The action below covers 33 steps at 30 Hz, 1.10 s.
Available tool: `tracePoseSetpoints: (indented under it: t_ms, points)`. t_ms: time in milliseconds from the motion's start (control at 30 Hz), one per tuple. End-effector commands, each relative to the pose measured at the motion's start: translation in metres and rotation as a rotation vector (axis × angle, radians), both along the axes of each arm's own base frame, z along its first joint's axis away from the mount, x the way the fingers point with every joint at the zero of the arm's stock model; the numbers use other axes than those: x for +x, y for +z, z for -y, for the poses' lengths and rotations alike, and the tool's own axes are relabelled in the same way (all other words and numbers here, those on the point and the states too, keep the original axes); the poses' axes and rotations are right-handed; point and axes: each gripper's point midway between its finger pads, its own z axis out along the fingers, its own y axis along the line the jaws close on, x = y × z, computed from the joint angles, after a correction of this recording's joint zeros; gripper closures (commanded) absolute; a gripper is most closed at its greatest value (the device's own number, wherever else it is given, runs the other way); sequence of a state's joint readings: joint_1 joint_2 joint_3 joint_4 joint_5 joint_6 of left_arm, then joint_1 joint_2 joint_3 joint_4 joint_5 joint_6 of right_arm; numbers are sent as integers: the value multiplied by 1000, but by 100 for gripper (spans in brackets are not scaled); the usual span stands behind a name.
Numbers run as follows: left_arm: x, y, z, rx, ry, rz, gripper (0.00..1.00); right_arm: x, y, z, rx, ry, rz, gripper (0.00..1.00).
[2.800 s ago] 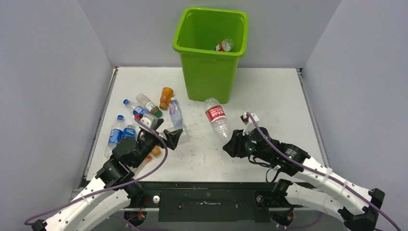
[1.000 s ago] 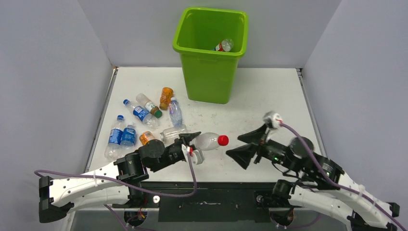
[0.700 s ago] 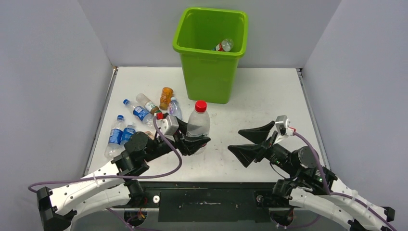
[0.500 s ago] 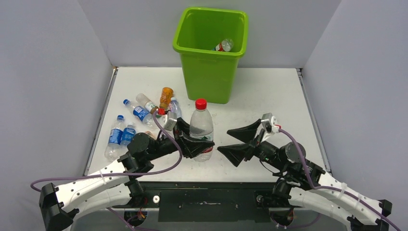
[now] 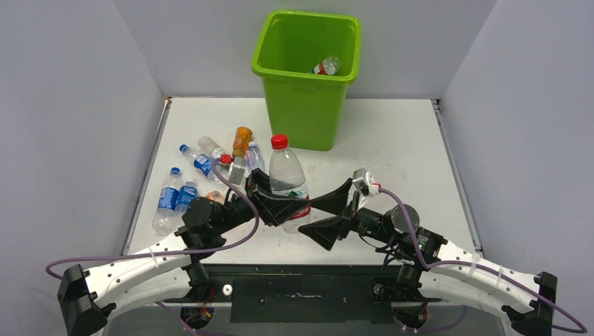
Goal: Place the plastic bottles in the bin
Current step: Place the plastic bottle in the trash bin.
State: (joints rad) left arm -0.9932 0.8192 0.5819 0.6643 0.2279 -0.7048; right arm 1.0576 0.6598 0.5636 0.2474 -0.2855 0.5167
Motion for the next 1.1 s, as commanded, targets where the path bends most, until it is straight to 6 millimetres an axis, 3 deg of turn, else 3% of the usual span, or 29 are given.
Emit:
tracePoseSetpoints:
  t_ms: [0, 100, 133, 267, 333, 367, 467, 500, 700, 800, 967, 1067]
  points:
    - [0, 24, -4, -97, 3, 18, 86, -6, 24, -12, 117, 36, 38, 10]
    - [1, 23, -2, -99, 4, 10, 86, -8, 20, -24, 113, 54, 37, 3]
    - [1, 23, -1, -98, 3, 8, 85, -9, 18, -28, 109, 57, 34, 5]
    - [1, 21, 0, -89, 8, 3, 78, -8, 12, -34, 105, 51, 28, 44]
    - [1, 20, -1, -81, 18, 1, 62, -8, 11, -31, 106, 40, 33, 55]
    - [2, 20, -2, -79, 25, 0, 44, -7, 11, -28, 102, 31, 36, 58]
    - [2, 25, -11, -87, 58, 20, 9, -6, 10, -20, 85, 4, 48, 64]
    - [3, 29, -17, -95, 83, 39, 2, -5, 8, -17, 77, -5, 49, 66]
    - [23, 57, -53, -84, 302, 105, 4, -1, -9, -5, -15, -51, 74, 71]
    - [35, 85, -60, -35, 377, 91, 3, 2, -16, 0, -65, -82, 89, 72]
    - [49, 105, -44, 73, 369, 56, 0, 7, -19, 5, -95, -114, 105, 72]
    - [57, 106, -33, 105, 358, 34, 7, 8, -20, 4, -103, -115, 109, 73]
